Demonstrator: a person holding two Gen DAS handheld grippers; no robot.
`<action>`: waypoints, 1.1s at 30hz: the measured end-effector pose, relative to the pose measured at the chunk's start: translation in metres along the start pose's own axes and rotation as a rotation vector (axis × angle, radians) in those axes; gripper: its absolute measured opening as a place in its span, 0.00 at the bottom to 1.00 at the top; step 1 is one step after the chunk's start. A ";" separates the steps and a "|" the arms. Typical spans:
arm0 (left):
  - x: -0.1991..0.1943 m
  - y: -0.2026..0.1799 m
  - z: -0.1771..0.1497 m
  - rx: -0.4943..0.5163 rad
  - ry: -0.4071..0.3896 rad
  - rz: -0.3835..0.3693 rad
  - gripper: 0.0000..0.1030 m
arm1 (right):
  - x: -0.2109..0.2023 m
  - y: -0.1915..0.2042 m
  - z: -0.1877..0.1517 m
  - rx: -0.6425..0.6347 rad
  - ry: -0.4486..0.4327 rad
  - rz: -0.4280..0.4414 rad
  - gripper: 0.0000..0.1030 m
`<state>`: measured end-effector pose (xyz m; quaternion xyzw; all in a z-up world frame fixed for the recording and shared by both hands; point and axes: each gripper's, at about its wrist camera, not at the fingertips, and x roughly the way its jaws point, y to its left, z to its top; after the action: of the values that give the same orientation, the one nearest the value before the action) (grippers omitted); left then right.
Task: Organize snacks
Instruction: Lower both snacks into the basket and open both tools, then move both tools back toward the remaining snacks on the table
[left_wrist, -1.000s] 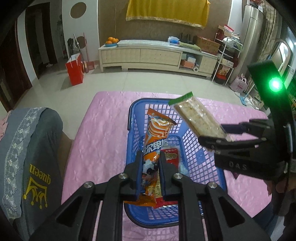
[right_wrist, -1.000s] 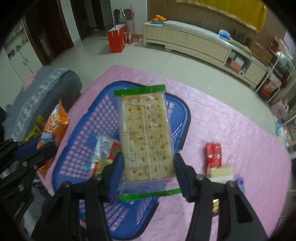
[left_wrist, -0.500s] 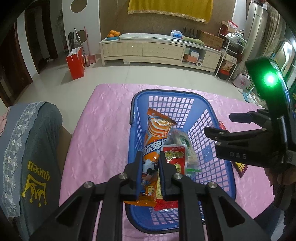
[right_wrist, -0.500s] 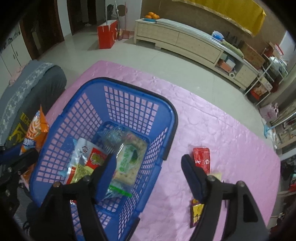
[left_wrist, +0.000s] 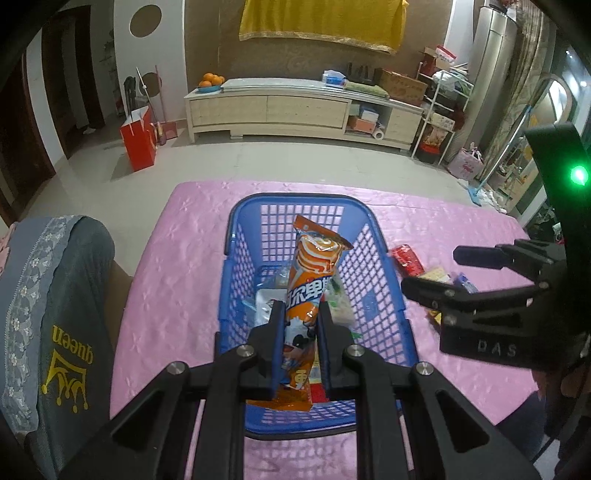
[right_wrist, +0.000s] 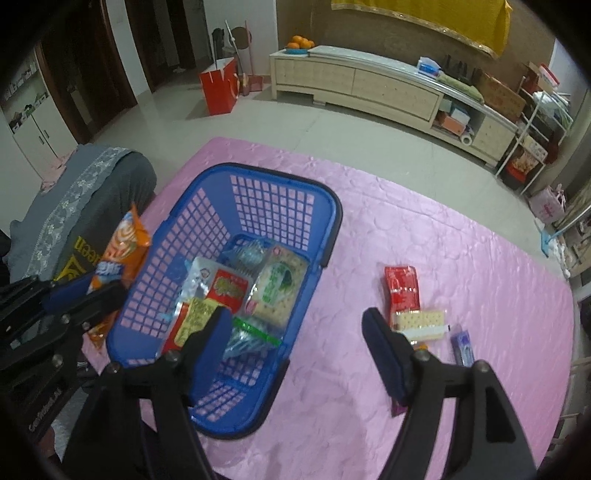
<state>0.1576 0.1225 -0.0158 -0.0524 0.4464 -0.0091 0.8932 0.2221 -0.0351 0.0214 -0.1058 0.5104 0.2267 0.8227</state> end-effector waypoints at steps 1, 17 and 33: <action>0.000 -0.002 0.000 -0.003 0.002 -0.006 0.14 | -0.002 0.000 -0.004 0.000 -0.001 0.005 0.75; 0.041 -0.038 -0.011 0.021 0.097 -0.072 0.14 | 0.012 -0.033 -0.036 0.085 0.003 0.011 0.77; 0.068 -0.058 -0.016 0.040 0.152 -0.066 0.51 | 0.017 -0.063 -0.053 0.156 0.019 0.011 0.80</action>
<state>0.1873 0.0589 -0.0736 -0.0486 0.5106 -0.0513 0.8569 0.2174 -0.1073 -0.0218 -0.0406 0.5350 0.1898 0.8223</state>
